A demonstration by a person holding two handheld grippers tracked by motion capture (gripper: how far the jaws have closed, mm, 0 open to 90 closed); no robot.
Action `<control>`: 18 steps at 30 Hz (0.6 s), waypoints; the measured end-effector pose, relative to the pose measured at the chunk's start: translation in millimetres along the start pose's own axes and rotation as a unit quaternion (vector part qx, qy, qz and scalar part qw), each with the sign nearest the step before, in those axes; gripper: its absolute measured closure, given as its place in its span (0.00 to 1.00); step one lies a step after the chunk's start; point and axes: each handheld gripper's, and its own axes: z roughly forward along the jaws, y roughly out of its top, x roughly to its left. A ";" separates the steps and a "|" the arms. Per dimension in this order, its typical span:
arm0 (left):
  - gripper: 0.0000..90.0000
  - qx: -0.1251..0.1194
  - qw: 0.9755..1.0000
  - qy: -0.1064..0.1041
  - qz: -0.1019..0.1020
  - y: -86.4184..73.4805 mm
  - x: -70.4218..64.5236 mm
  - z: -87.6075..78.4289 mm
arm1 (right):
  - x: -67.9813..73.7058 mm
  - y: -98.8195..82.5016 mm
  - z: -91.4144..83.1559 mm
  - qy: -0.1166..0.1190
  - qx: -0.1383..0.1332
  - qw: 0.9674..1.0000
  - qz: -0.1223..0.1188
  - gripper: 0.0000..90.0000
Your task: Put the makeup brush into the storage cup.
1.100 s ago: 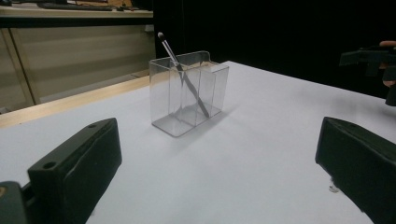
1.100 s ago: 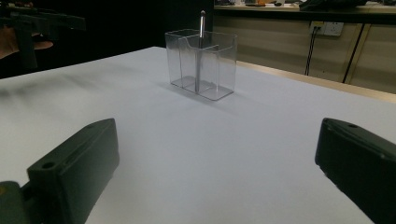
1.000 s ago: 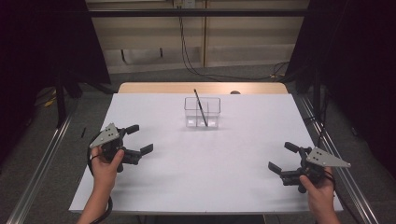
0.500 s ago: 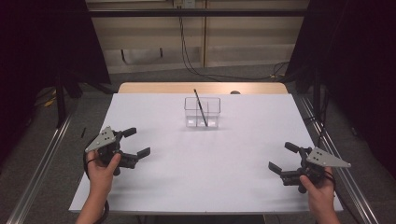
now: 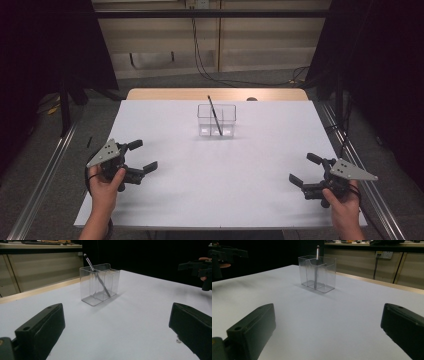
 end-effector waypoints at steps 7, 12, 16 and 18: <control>0.00 -0.006 1.000 0.004 0.002 -0.8 -0.5 -5.9 | 0.2 0.3 -0.8 -0.001 -0.001 1.000 0.000 0.00; 0.00 -0.009 1.000 0.002 0.000 -1.3 -0.5 -7.5 | 0.0 -0.8 -1.0 -0.002 0.003 1.000 0.000 0.00; 0.00 -0.010 1.000 0.002 -0.003 -2.4 0.0 -8.8 | -0.7 -1.0 -1.8 -0.003 0.002 1.000 0.000 0.00; 0.00 -0.011 1.000 0.003 -0.004 -2.7 0.3 -9.6 | -1.5 -1.1 -2.0 -0.004 0.001 1.000 0.000 0.00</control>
